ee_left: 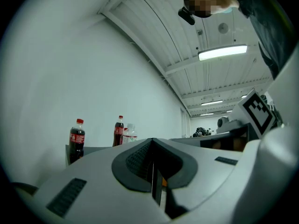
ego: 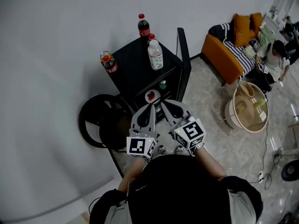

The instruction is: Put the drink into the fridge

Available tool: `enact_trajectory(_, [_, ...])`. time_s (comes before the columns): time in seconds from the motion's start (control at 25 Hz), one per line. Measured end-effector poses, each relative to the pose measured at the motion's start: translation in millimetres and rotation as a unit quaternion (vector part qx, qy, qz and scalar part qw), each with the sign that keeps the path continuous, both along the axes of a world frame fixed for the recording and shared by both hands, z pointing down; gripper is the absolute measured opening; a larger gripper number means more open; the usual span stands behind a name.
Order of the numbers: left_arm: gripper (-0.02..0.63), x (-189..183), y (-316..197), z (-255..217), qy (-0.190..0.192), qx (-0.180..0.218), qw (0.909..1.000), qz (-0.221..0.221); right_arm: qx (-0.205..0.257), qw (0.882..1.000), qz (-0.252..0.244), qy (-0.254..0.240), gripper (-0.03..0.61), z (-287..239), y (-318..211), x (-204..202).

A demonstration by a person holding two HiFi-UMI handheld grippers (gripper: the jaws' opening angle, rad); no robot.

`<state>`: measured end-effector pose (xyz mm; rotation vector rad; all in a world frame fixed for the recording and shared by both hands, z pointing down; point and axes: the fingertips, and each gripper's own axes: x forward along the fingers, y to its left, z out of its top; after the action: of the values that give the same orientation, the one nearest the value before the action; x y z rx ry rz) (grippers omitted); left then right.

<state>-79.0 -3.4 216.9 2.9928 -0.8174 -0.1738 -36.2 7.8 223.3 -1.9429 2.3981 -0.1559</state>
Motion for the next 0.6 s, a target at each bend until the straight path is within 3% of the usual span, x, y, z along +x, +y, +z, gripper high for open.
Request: enact_trajectory(0.6, [0.009, -35.5, -25.5, 1.8, -0.001, 0.005, 0.9999, -0.01, -0.001, 1.0, 0.016, 0.005, 0.014, -4.2, -31.1, -18.6])
